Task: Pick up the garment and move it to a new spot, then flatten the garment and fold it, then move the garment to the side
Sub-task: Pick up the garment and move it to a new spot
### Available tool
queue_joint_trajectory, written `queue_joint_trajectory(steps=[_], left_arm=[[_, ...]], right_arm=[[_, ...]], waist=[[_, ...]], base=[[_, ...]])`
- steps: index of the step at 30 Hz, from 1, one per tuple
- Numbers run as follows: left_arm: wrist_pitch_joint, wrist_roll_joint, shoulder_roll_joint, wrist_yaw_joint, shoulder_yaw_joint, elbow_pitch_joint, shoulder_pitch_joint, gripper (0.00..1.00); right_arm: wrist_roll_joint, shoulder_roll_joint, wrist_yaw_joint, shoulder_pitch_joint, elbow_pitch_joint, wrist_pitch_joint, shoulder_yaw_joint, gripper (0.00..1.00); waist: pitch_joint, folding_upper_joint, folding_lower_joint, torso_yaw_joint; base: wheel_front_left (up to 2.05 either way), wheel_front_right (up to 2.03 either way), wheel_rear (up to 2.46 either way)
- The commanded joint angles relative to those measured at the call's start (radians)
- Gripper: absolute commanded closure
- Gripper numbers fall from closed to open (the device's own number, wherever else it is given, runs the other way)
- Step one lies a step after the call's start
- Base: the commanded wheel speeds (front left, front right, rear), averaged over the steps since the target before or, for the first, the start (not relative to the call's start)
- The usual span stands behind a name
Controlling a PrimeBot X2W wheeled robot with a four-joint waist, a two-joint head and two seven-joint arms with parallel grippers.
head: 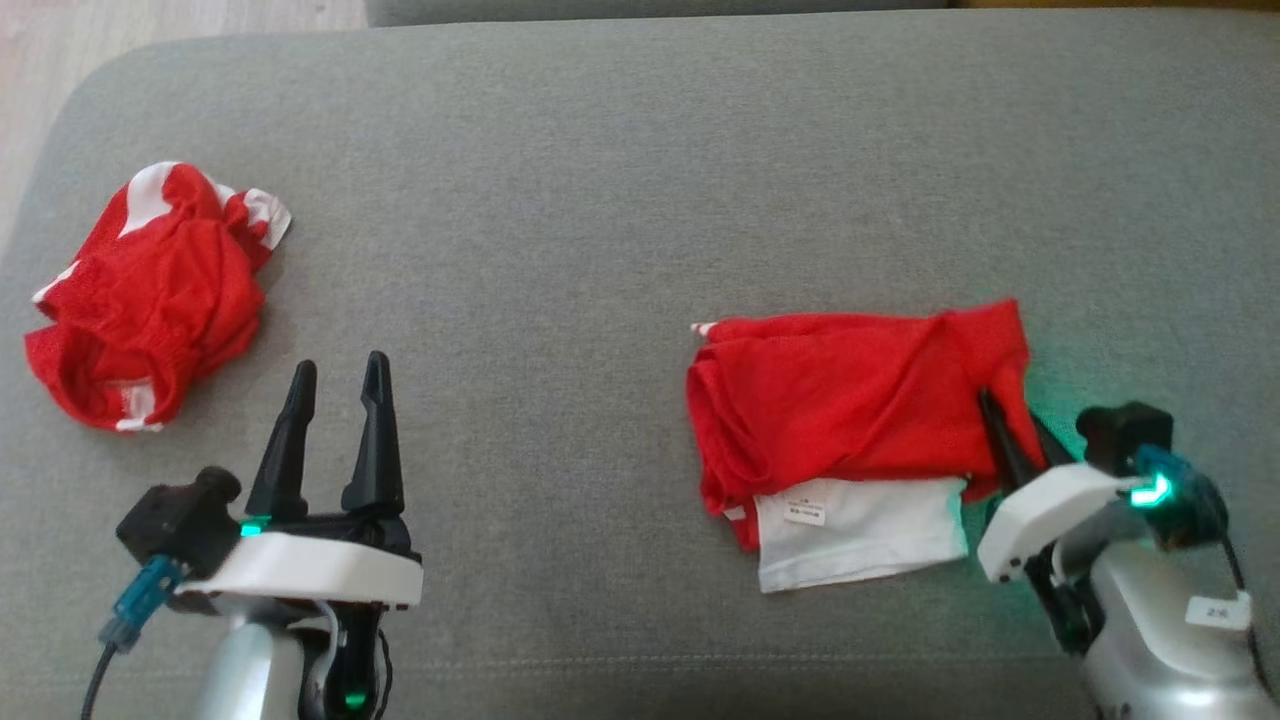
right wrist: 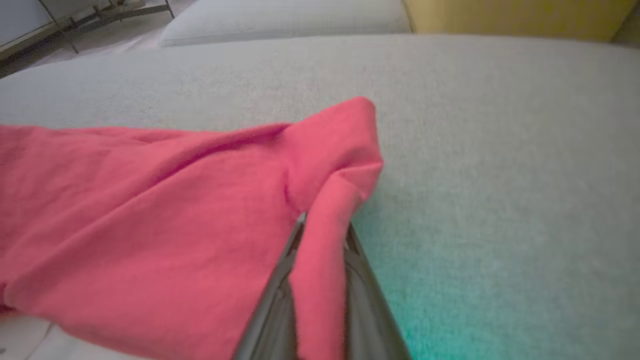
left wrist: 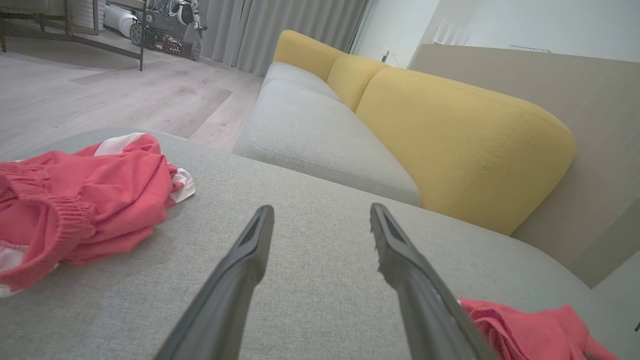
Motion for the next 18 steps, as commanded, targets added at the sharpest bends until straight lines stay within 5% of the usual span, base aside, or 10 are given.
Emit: queue_joint_trajectory(steps=[1,9,18], left_arm=[[-0.008,0.007,0.006,-0.001,0.031,-0.032,-0.044,0.00],[-0.008,0.006,0.006,-0.012,0.015,-0.064,-0.101,0.00],[-0.008,0.041,0.006,-0.045,-0.025,-0.063,-0.256,0.00]], right_arm=[[-0.023,-0.021,-0.001,-0.058,-0.039,-0.030,0.032,1.00],[-0.109,-0.121,-0.001,-0.207,-0.109,-0.022,0.120,1.00],[-0.024,-0.301,-0.001,-0.413,-0.098,0.087,0.103,1.00]], waist=[[0.000,0.0000,0.0000,-0.007],[0.070,0.0000,0.0000,-0.043],[0.208,0.0000,0.0000,-0.082]], base=[[0.00,0.00,0.00],[0.00,0.00,0.00],[0.00,0.00,0.00]])
